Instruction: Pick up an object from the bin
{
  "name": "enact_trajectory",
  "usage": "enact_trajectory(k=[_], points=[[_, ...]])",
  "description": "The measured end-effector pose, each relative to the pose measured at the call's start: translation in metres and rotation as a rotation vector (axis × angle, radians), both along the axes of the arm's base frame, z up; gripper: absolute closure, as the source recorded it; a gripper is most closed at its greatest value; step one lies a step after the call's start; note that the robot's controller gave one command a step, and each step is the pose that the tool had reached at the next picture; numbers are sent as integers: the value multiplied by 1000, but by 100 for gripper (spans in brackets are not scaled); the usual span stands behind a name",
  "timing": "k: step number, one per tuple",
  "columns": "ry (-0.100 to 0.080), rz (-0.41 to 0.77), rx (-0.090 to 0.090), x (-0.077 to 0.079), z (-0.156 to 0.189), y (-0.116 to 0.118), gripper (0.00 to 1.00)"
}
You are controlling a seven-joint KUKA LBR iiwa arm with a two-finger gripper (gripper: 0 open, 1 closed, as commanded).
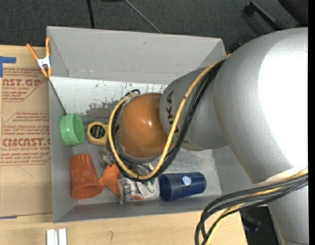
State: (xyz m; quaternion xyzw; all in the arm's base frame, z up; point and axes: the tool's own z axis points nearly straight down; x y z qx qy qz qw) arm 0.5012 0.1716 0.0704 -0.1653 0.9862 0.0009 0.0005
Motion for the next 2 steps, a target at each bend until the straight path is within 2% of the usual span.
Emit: enact_trajectory(k=[1, 2], points=[[0, 49, -1, 15, -1, -6, 100], [1, 48, -1, 15, -1, -6, 100]])
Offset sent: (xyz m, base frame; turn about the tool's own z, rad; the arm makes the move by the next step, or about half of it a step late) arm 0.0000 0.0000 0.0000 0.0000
